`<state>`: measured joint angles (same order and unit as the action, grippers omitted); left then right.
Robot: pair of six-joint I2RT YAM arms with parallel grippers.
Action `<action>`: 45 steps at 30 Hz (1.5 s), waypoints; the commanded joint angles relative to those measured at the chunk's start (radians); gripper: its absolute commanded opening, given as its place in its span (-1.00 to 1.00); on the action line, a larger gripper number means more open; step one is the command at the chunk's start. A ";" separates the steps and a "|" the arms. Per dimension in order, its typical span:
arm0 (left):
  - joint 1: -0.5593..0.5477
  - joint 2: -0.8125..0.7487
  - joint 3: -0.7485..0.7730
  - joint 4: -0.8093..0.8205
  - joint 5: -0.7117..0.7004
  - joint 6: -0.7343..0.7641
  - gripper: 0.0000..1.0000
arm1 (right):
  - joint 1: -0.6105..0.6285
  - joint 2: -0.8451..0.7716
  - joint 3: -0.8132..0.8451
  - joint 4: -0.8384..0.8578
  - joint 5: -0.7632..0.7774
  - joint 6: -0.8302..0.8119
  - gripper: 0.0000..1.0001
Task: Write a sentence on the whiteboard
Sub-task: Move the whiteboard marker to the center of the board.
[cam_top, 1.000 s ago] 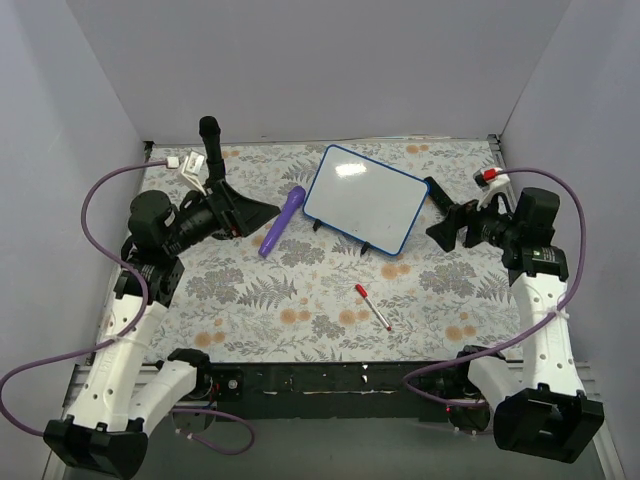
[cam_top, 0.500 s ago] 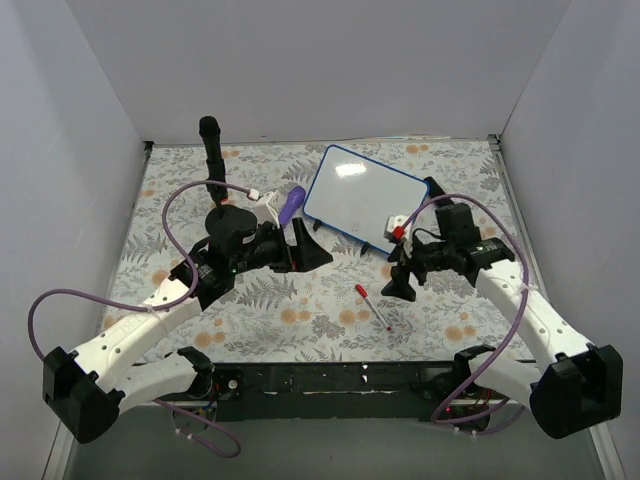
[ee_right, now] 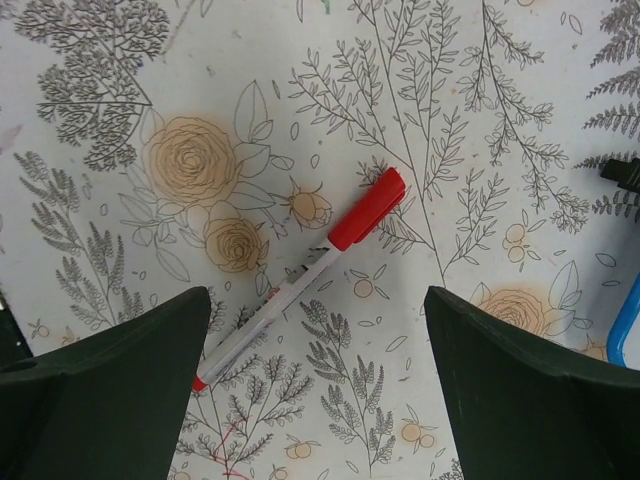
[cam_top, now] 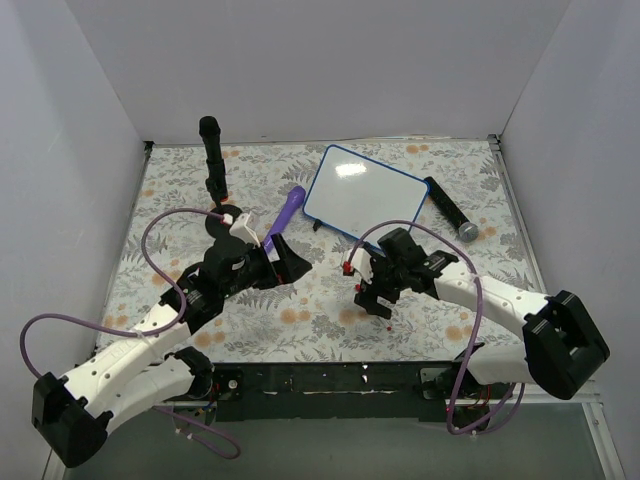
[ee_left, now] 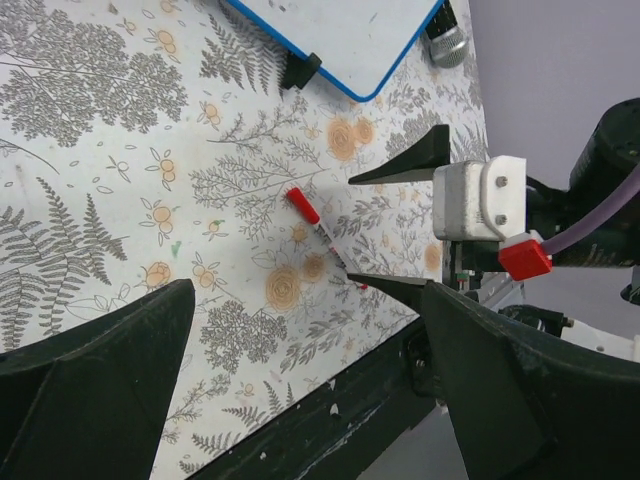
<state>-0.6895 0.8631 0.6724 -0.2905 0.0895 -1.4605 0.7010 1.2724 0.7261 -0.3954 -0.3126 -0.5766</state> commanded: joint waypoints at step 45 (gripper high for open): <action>-0.001 -0.234 -0.109 -0.058 -0.148 -0.126 0.96 | 0.028 0.326 0.257 -0.077 0.091 0.134 0.50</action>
<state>-0.6895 0.6338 0.5682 -0.3695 -0.0837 -1.5894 0.7593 1.6337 0.9283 -0.3737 -0.1276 -0.3725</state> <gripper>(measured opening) 0.982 0.690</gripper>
